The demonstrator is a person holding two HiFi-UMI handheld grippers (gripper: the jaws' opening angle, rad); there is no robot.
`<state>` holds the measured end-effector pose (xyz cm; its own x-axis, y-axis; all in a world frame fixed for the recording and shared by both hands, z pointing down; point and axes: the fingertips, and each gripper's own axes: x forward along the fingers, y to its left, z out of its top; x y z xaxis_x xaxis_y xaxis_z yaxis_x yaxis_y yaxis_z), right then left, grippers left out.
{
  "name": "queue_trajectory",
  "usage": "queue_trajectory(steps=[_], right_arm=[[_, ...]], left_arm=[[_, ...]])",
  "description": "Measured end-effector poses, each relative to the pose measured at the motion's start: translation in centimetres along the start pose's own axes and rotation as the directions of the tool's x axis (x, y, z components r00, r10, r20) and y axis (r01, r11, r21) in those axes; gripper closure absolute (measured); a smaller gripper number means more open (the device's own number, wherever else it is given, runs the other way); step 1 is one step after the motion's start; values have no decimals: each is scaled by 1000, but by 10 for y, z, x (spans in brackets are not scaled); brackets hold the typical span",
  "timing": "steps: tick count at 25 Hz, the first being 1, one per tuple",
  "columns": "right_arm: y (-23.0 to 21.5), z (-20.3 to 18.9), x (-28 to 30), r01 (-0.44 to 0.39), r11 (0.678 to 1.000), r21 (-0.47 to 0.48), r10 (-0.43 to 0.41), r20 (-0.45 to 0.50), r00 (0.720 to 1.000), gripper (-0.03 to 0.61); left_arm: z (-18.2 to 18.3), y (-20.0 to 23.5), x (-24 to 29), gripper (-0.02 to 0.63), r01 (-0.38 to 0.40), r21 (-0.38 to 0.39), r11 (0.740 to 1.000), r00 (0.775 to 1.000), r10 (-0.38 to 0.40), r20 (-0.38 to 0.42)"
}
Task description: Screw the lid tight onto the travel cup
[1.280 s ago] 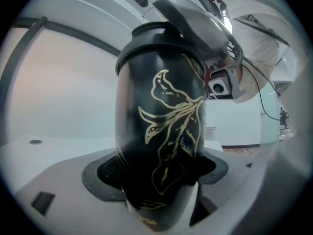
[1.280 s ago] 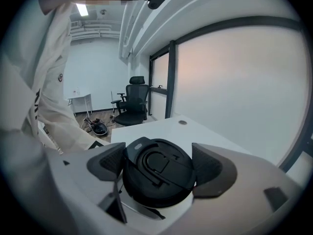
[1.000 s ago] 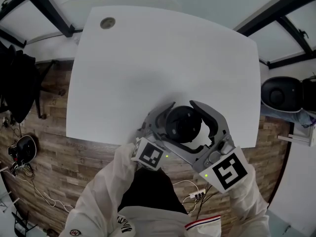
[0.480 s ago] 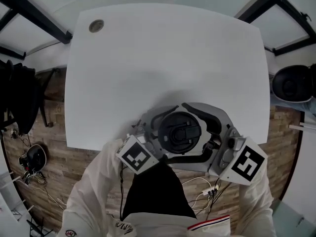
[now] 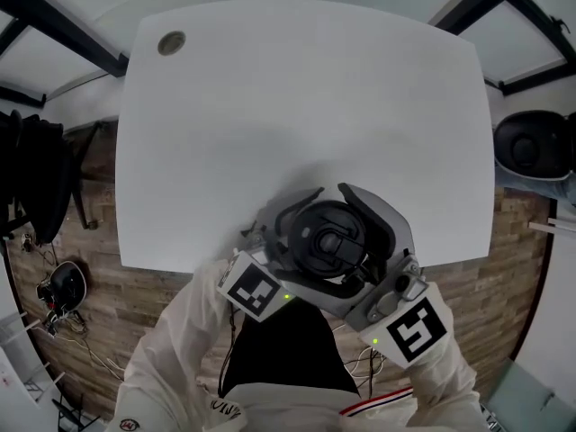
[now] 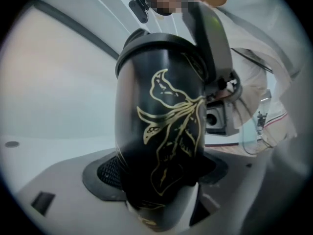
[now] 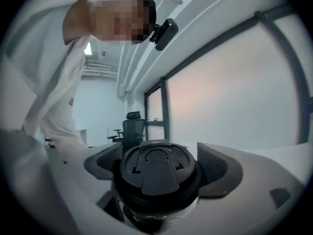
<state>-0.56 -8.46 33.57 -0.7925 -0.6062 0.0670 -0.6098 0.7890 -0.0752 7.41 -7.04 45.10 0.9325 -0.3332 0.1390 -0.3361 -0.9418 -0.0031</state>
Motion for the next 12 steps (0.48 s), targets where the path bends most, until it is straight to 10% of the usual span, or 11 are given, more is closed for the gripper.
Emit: queue_trajectory(steps=[4, 6, 9, 12], right_arm=[[-15, -1, -5, 325, 945, 31, -325, -10, 946, 120], [-21, -3, -8, 423, 905, 38, -423, -22, 906, 120], [-20, -5, -10, 448, 893, 47, -448, -16, 894, 120], [-15, 3, -19, 365, 926, 98, -369, 33, 929, 120]], left_arm=[[4, 6, 1, 212, -150, -25, 988, 989, 150, 15], [-14, 2, -1, 212, -172, -37, 984, 981, 167, -103], [-33, -5, -5, 212, -167, -55, 984, 963, 151, -221], [-14, -1, 0, 212, -149, -23, 989, 983, 146, -111]])
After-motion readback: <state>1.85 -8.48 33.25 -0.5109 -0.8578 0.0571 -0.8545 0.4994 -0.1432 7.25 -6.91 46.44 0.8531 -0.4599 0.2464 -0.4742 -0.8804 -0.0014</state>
